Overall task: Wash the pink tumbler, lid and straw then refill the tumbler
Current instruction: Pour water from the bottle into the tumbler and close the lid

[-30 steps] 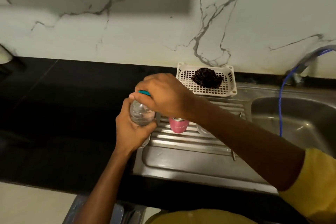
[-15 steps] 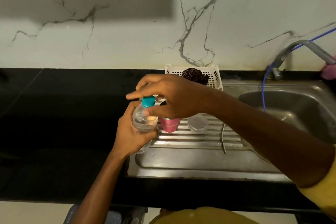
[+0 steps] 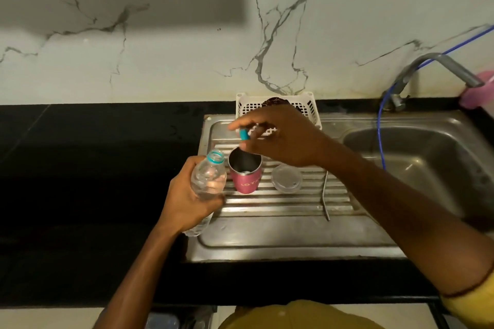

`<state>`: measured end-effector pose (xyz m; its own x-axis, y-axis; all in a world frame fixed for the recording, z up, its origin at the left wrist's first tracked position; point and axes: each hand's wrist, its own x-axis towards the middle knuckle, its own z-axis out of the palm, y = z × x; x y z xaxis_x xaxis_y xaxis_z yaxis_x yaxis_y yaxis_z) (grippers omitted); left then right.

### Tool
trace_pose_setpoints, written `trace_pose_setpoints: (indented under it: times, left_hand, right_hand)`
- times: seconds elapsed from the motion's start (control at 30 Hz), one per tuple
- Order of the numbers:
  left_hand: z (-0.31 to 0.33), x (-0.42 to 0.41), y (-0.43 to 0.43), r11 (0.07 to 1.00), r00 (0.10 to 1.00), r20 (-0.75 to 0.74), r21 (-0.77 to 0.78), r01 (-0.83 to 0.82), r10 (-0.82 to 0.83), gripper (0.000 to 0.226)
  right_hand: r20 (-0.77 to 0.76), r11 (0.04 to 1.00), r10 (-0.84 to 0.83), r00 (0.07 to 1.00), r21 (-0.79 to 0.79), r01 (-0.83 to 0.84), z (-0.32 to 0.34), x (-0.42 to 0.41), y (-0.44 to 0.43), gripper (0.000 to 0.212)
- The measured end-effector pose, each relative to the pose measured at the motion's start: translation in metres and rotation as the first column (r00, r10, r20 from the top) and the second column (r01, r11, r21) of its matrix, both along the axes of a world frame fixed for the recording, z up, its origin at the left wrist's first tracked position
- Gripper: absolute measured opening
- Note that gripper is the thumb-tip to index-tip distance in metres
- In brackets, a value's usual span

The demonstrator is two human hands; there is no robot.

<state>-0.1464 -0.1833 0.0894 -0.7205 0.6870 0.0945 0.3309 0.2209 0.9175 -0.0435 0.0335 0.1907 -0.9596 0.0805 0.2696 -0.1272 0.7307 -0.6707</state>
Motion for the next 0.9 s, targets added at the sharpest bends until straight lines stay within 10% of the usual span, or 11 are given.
trace_pose_setpoints:
  times: [0.3,0.57,0.9]
  left_hand:
    - [-0.001,-0.033,0.013,0.912,0.988,-0.089,-0.402,0.081,-0.126,0.071]
    - [0.021,-0.056,0.044,0.662,0.898,-0.161,-0.73,0.171,-0.409,0.082]
    - [0.052,-0.069,0.069,0.404,0.795,-0.069,-0.886,0.229,-0.602,0.085]
  right_hand:
    - [0.285,0.854,-0.25,0.925,-0.385,0.35,-0.113,0.061,0.012,0.014]
    - [0.364,0.761,-0.291,0.885,-0.473,0.445,-0.151,0.062,0.0,0.014]
    - [0.349,0.863,-0.246,0.904,-0.345,0.368,-0.169,0.061,-0.001,0.019]
